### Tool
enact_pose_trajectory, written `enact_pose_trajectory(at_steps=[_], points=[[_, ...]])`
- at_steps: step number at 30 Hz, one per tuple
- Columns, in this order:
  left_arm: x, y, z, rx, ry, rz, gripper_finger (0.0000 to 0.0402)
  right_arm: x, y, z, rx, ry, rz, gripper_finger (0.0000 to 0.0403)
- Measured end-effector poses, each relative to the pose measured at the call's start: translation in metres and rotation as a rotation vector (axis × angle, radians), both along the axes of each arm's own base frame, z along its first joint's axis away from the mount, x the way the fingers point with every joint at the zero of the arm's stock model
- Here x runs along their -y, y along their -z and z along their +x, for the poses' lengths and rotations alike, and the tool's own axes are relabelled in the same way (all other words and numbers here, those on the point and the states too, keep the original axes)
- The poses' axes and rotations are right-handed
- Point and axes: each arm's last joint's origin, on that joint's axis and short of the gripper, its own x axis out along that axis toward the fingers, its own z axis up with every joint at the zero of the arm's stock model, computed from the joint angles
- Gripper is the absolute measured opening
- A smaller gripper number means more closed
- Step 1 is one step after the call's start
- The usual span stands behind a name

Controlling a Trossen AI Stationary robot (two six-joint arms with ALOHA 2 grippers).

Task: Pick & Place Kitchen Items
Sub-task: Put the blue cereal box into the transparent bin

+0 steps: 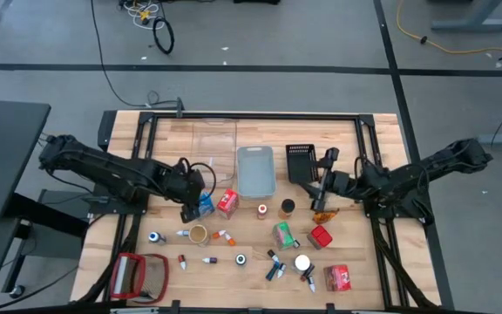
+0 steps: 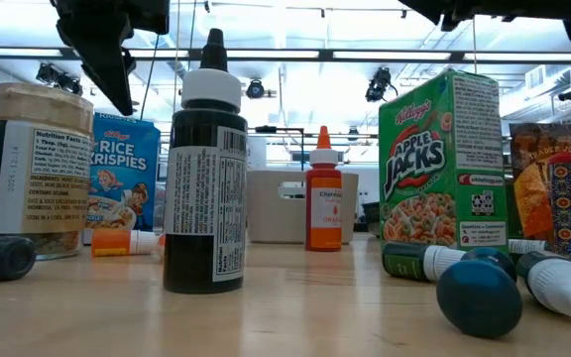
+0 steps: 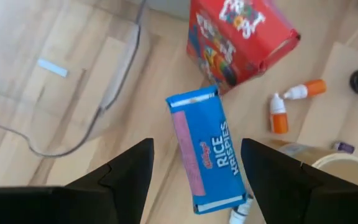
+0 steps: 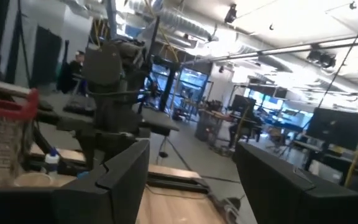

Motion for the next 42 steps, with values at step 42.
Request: enact_pose_trajectory(at_steps=[42], points=[[0.003,0.046,0.009,-0.081,0.058,-0.024,0.0196,0.002,0.0,0.004,-0.032,0.026,-0.081,0.0249]])
